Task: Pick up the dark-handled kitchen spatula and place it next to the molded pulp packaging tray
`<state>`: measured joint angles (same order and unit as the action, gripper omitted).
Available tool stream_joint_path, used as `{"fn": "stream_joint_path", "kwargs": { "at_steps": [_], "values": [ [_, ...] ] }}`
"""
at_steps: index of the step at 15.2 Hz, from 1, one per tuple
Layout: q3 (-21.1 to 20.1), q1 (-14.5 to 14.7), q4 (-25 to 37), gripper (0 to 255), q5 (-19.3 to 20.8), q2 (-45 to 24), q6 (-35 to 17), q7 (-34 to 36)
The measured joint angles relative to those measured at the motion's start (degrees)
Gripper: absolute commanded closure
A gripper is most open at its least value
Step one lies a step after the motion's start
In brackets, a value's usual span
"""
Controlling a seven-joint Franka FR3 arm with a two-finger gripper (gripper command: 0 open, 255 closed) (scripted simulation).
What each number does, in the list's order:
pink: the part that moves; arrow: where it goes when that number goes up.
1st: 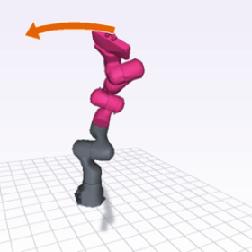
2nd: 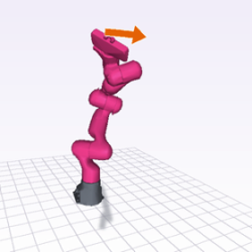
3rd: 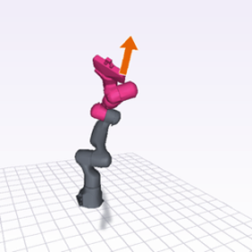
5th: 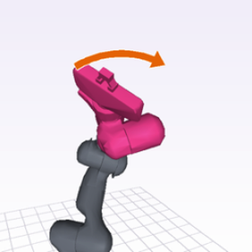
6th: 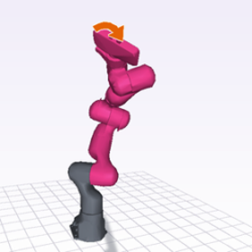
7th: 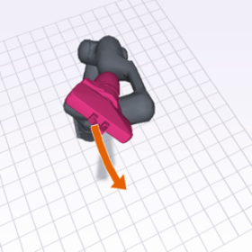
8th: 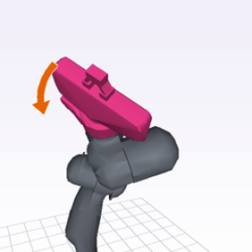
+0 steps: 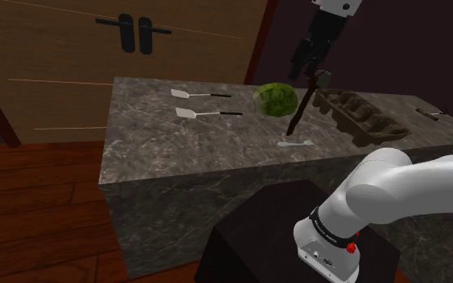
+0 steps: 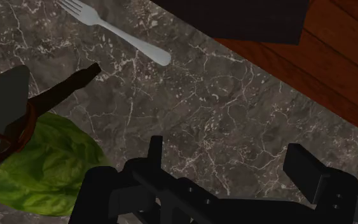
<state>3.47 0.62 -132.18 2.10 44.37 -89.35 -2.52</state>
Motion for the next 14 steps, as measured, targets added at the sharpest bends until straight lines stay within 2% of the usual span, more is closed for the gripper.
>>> {"fn": "stream_joint_path", "kwargs": {
  "at_steps": [2,5,14],
  "values": [
    [0.4,0.3,-0.1,0,0.3,-0.7,-0.7,-1.0],
    [2.3,1.8,-0.1,0,1.4,-4.8,-4.5,-6.7],
    [7.6,7.1,3.2,0,3.1,-22.3,-17.5,-26.3]
  ]
}}
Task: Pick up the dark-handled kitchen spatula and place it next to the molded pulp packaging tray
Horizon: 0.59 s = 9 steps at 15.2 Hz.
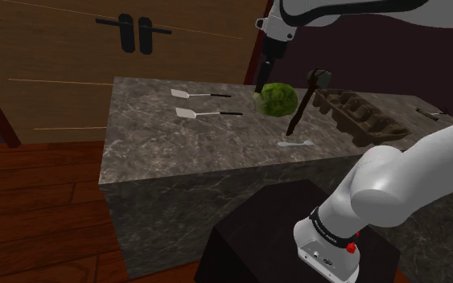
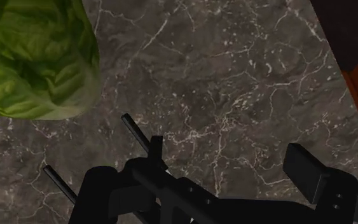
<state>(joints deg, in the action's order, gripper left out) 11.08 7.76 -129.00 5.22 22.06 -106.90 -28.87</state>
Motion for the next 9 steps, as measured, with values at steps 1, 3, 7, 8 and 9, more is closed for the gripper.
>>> {"fn": "stream_joint_path", "kwargs": {
  "at_steps": [1,3,7,8,9],
  "values": [
    [0.5,0.4,0.3,0,0.0,-1.8,-1.3,-2.3],
    [1.1,1.5,2.2,0,-0.2,-5.8,-3.2,-6.6],
    [1.7,3.3,5.2,0,-1.1,-13.9,-7.8,-15.0],
    [1.7,3.7,7.3,0,-1.6,-16.9,-8.6,-17.2],
    [1.6,4.0,8.1,0,-1.8,-18.5,-9.3,-19.1]
  ]
}}
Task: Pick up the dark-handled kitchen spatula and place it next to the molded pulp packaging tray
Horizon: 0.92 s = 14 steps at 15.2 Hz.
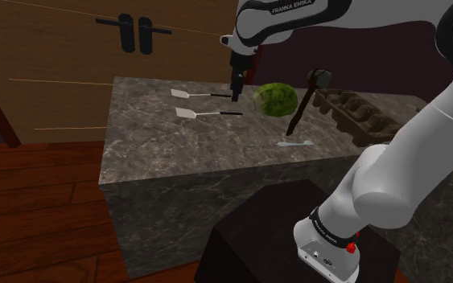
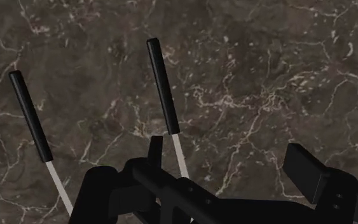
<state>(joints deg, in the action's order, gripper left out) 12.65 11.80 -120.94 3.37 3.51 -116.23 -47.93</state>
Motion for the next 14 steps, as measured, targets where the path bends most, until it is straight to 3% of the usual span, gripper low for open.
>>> {"fn": "stream_joint_path", "kwargs": {
  "at_steps": [6,14],
  "values": [
    [-1.5,1.2,7.1,0,-1.5,-12.2,-4.4,-11.5],
    [-2.0,1.1,5.6,0,-2.1,-16.3,-9.8,-13.6]
  ]
}}
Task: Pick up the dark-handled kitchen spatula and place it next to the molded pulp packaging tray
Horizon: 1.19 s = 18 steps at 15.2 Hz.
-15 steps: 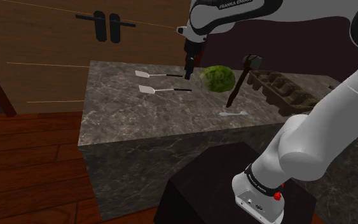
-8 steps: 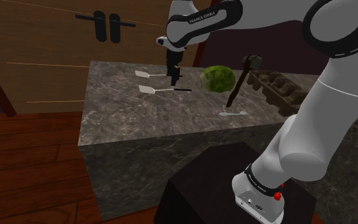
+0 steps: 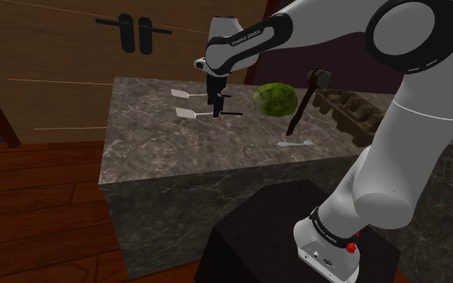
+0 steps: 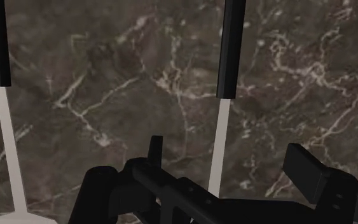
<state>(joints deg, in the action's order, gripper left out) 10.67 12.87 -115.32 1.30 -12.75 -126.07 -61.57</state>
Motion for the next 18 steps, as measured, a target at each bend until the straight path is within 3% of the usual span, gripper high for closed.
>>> {"fn": "stream_joint_path", "kwargs": {
  "at_steps": [7,8,18],
  "values": [
    [0.0,0.0,-0.3,0,-0.1,-0.4,-0.7,0.0],
    [0.0,0.0,-0.3,255,-0.1,-0.4,-0.7,0.0],
    [0.0,0.0,-0.3,255,-0.1,-0.4,-0.7,0.0]
  ]
}}
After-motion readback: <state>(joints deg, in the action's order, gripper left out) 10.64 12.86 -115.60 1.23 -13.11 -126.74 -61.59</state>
